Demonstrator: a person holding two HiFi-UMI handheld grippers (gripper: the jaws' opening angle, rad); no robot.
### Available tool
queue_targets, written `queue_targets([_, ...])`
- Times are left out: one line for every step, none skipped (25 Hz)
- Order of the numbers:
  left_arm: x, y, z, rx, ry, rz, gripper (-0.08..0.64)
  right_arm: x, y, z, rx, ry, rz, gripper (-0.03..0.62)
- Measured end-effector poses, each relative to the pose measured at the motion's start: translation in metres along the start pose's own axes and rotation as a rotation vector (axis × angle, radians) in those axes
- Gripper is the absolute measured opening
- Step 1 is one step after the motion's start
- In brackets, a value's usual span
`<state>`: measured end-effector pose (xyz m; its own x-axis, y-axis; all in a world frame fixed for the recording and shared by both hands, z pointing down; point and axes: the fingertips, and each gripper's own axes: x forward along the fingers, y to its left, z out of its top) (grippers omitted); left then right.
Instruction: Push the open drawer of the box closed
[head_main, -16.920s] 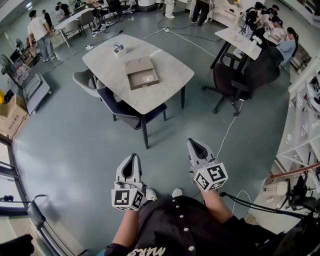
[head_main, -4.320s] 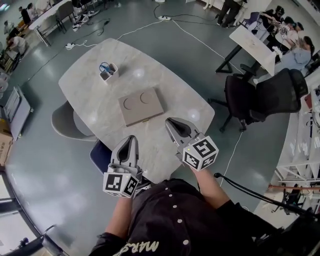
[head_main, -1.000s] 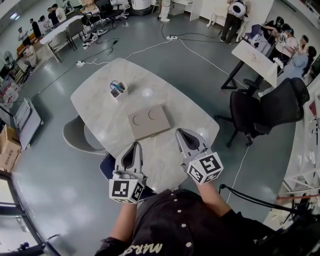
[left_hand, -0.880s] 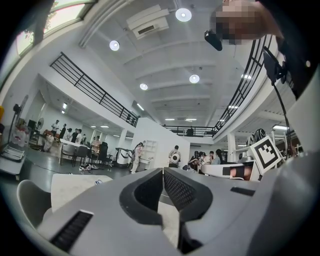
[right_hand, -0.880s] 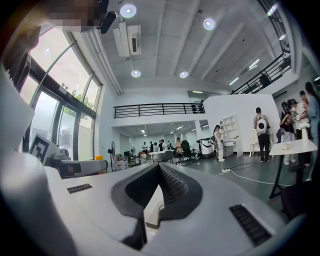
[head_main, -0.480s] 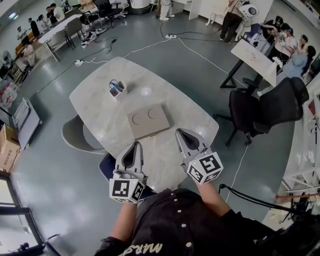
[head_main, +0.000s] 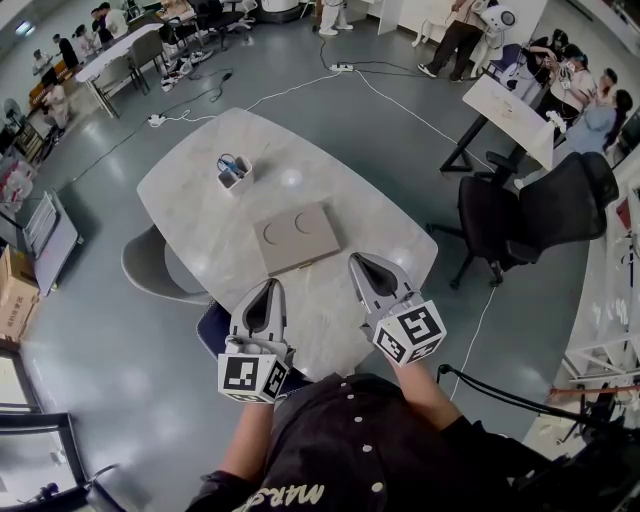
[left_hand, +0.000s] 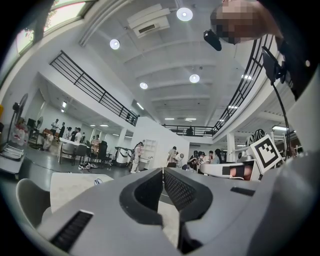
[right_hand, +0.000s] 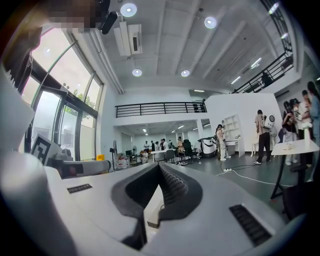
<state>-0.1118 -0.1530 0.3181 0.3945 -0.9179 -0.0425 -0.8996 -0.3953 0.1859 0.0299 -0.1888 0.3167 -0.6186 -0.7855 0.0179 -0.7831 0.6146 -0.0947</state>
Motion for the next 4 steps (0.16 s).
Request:
queue_targets([0.0002, -0.0001, -0.0002, 0.000, 0.000, 0.000, 0.018, -0.0001, -0.0002, 0.0001, 0.000, 0.000, 0.001, -0.004])
queue_targets([0.0005, -0.0005, -0.0002, 0.000, 0.000, 0.000, 0.018, -0.0003, -0.0007, 0.0003, 0.000, 0.000, 0.001, -0.004])
queue_targets([0.0009, -0.0010, -0.0002, 0.000, 0.000, 0.000, 0.018, -0.0006, -0.0012, 0.0005, 0.000, -0.001, 0.001, -0.005])
queue_targets([0.0013, -0.0015, -0.0001, 0.000, 0.000, 0.000, 0.018, -0.0009, -0.0018, 0.0006, 0.000, -0.001, 0.002, -0.005])
